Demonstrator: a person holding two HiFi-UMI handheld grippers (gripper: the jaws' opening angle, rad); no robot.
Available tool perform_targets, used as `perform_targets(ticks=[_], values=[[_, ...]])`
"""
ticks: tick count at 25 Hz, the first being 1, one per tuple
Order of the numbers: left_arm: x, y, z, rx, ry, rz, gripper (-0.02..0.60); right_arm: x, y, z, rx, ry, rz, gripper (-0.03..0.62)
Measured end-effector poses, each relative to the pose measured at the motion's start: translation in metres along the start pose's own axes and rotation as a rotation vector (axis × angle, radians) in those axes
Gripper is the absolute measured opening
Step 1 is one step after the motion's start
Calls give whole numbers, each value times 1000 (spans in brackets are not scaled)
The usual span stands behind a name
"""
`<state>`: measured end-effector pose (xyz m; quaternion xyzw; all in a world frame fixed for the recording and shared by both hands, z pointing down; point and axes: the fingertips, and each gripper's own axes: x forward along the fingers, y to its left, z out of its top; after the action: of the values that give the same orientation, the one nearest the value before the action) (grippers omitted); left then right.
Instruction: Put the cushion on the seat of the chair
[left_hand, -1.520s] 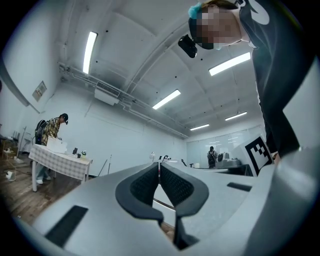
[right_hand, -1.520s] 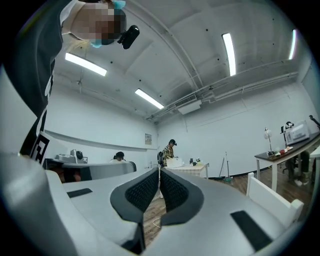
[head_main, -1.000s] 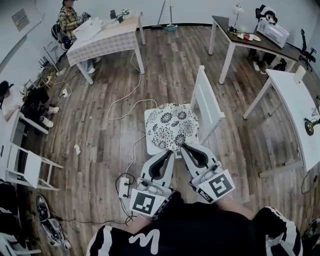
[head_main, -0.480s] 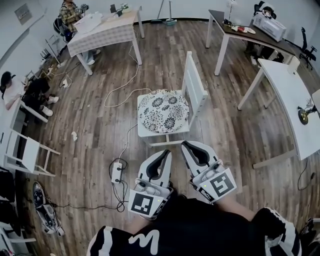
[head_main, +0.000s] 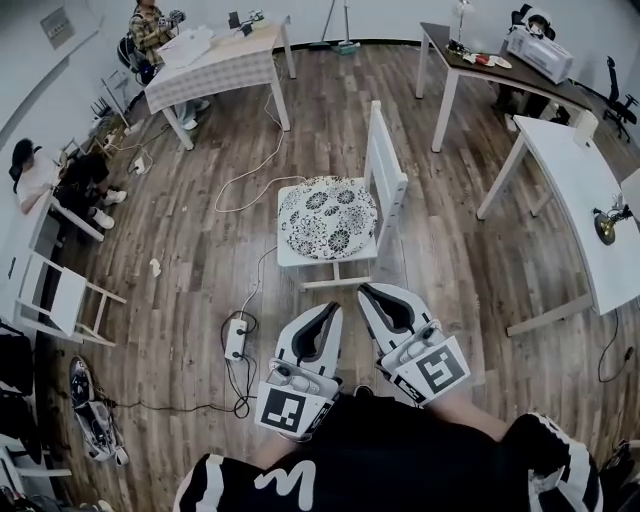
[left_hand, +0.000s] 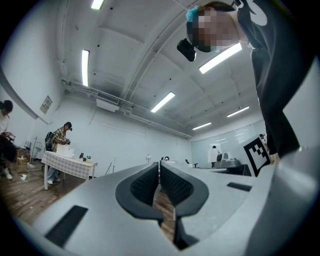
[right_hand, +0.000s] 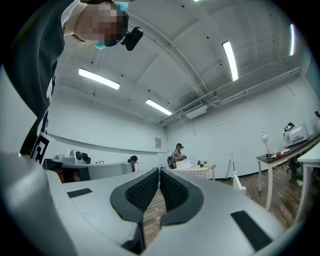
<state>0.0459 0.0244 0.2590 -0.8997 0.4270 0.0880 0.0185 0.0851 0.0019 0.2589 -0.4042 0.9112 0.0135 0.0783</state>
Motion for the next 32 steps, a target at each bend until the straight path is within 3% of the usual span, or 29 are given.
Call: perform_targets(ticks=[9,14,23,32], values=[[-25,-15,-4,-13,32,-31,14,-14,18,-1,6,6,-33,26],[-64,-12,4,-45,23,-9,14,-21,54,-6,17,22,-47,26],[-144,-19,29,-34,9,-12,14,-41,136,0,11,14,-52,26],[-231,-41,33,-8,36,-87,14,-82,219,-1,11,4,-115,26]])
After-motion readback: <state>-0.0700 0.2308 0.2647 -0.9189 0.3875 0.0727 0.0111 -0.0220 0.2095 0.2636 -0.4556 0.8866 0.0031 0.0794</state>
